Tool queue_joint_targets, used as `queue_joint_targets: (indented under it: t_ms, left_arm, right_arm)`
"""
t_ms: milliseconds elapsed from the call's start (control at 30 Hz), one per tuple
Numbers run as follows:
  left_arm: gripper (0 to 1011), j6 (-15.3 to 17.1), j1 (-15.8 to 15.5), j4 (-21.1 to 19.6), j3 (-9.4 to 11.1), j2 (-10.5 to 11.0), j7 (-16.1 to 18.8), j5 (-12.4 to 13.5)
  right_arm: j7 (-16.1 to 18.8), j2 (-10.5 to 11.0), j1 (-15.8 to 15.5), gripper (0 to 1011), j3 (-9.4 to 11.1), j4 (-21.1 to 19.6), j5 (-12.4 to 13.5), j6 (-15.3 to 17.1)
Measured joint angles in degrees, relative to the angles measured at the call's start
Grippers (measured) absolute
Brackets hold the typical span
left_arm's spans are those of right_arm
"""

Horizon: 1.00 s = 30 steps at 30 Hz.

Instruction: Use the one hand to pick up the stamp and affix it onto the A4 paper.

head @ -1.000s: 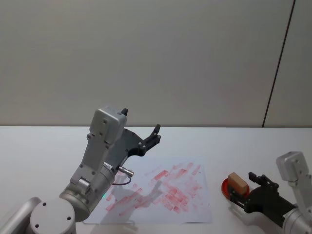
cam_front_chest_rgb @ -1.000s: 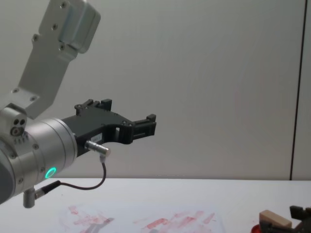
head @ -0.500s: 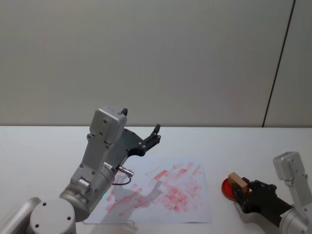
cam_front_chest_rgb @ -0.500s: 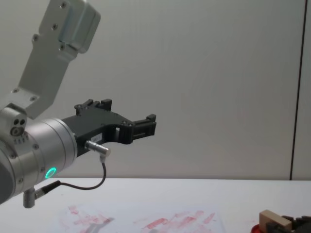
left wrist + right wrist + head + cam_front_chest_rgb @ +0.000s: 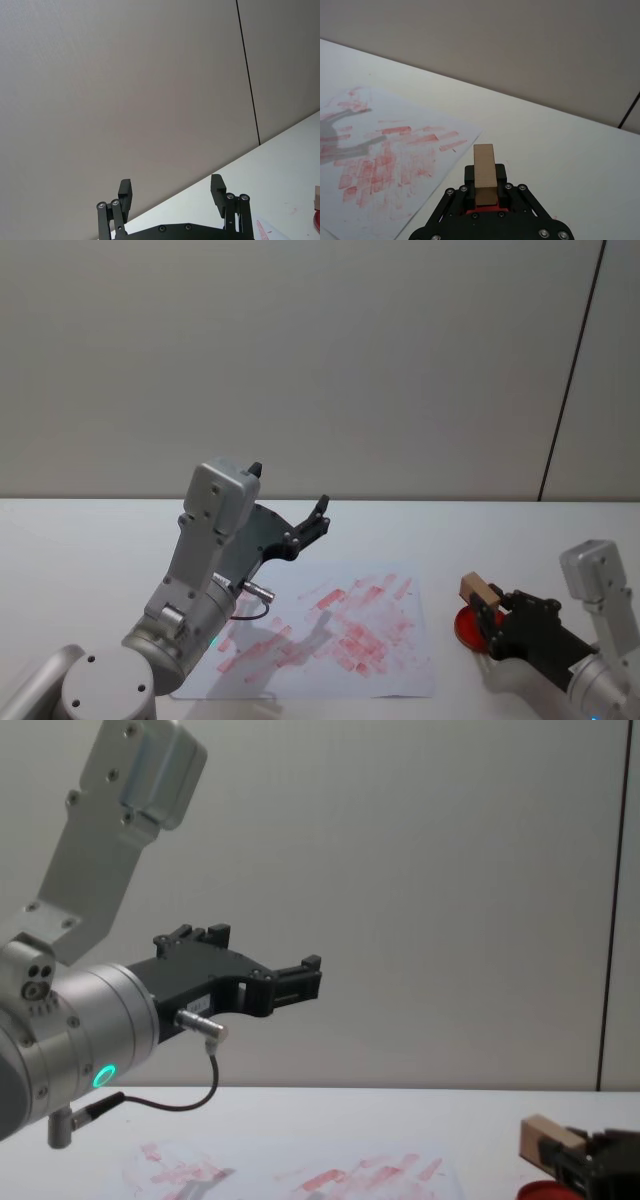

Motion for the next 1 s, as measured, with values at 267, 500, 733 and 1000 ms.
queue_joint_targets:
  t_ms: [267,500,733,1000]
  left_arm:
    - [1003,0.0,0.0,0.0,0.0,0.0,0.0,0.0]
    - [1002,0.0,0.0,0.0,0.0,0.0,0.0,0.0]
    - [1002,0.0,0.0,0.0,0.0,0.0,0.0,0.0]
    - [1002,0.0,0.0,0.0,0.0,0.0,0.0,0.0]
  right_arm:
    - [1.86,-0.16,-0.42,216,-0.64,-2.23,-0.39,-1.37]
    - [3.41,-0.5,-0.87,216,-1.48,-3.38,-0.81,-1.2]
    - [4.92,-0.76,-1.42,216,-2.42,-3.76,-1.83,-0.86]
    - [6.21,-0.83,-2.04,216,-3.3,-3.75,-3.12,-0.74]
